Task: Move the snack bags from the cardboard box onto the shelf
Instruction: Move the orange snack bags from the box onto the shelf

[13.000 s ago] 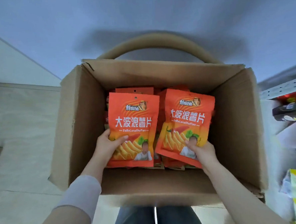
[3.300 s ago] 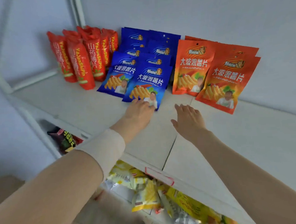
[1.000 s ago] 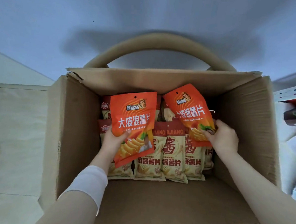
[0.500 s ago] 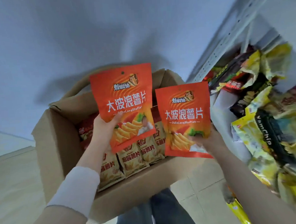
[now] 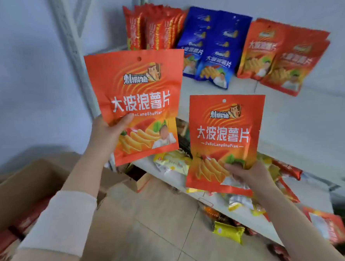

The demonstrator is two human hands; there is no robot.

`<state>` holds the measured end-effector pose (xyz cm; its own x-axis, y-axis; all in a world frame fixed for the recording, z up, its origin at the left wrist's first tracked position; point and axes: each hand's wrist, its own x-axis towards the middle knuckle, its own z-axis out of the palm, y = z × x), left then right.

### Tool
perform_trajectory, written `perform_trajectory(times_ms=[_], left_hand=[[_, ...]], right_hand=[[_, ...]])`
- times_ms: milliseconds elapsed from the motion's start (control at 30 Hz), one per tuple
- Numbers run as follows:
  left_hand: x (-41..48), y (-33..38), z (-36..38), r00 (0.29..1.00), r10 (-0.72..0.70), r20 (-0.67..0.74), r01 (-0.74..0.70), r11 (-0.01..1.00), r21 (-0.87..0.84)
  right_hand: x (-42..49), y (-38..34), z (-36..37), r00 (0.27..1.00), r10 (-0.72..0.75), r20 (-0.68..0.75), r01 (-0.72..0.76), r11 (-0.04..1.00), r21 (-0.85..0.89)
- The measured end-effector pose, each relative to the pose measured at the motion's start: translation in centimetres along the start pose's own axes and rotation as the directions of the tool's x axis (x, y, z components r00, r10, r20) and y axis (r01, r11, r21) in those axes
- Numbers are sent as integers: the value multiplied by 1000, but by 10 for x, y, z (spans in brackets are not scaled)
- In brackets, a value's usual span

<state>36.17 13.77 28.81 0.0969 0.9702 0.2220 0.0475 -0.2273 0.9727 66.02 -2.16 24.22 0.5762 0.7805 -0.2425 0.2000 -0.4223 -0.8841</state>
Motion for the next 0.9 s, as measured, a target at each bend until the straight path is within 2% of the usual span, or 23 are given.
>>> perform_trajectory(times_ms=[167, 367, 600, 733, 900], left_hand=[[17, 36, 147, 963, 119, 242, -123, 992, 1], [52, 45, 275, 896, 129, 426, -133, 991, -20], [142, 23, 379, 884, 134, 448, -156, 988, 12], [211, 4, 433, 852, 125, 508, -162, 986, 28], [284, -12, 491, 833, 55, 551, -103, 993, 56]], right_hand=[[22, 19, -116, 978, 7, -210, 23, 990, 141], [69, 27, -193, 924, -14, -382, 79, 985, 155], [172, 3, -226, 897, -33, -440, 121, 977, 174], [246, -14, -235, 903, 8, -430, 84, 977, 196], [331, -27, -239, 905, 96, -415, 12, 968, 250]])
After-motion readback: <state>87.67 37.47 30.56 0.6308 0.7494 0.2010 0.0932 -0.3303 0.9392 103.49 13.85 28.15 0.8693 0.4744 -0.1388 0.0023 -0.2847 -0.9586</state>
